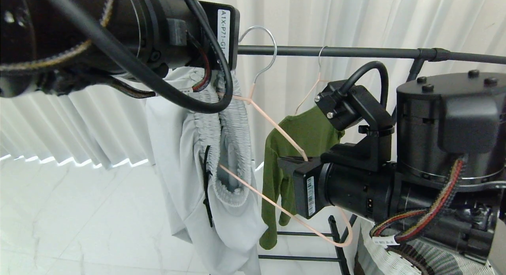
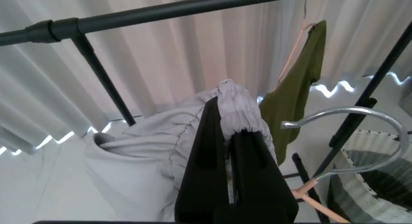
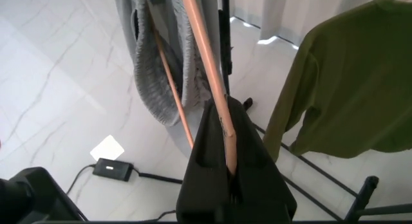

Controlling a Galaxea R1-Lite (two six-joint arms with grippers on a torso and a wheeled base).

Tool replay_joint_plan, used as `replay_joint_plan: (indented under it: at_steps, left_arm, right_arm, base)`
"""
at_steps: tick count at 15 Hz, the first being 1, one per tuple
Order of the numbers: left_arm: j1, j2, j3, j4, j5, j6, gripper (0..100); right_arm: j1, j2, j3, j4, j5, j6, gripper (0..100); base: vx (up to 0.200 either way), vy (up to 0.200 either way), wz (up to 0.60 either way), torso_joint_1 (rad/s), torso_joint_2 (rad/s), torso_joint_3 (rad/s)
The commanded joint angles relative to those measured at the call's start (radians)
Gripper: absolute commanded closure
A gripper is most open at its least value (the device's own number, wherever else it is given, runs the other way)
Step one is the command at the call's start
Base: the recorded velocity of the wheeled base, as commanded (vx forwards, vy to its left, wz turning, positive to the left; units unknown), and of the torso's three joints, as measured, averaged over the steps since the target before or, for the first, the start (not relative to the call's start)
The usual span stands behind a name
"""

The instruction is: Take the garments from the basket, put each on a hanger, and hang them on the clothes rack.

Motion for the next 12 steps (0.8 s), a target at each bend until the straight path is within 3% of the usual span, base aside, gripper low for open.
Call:
replay_joint_plan:
  at_steps: [1, 5, 12]
  left_arm:
    - [-0.004, -0.007, 0.002, 0.001, 0.000, 0.002, 100]
    - [-0.088, -0.040, 0.060, 0.003, -0.003, 0.011, 100]
    - [-0.098, -0.053, 0.106, 0.000, -0.003, 0.010, 100]
  right_arm:
    - [-0.009, -0.005, -0.001, 0.001, -0.018, 0.018, 100]
    - [-0.019, -0.023, -0.002, 0.000, -0.039, 0.047, 100]
    - [-0.060, -0.058, 0.001, -0.002, -0.070, 0.043, 100]
  base:
    - [0.000, 0.000, 0.00, 0.000, 0.00, 0.000]
    - [0.000, 0.000, 0.00, 0.000, 0.00, 0.000]
    - [0.000, 0.000, 0.00, 0.000, 0.00, 0.000]
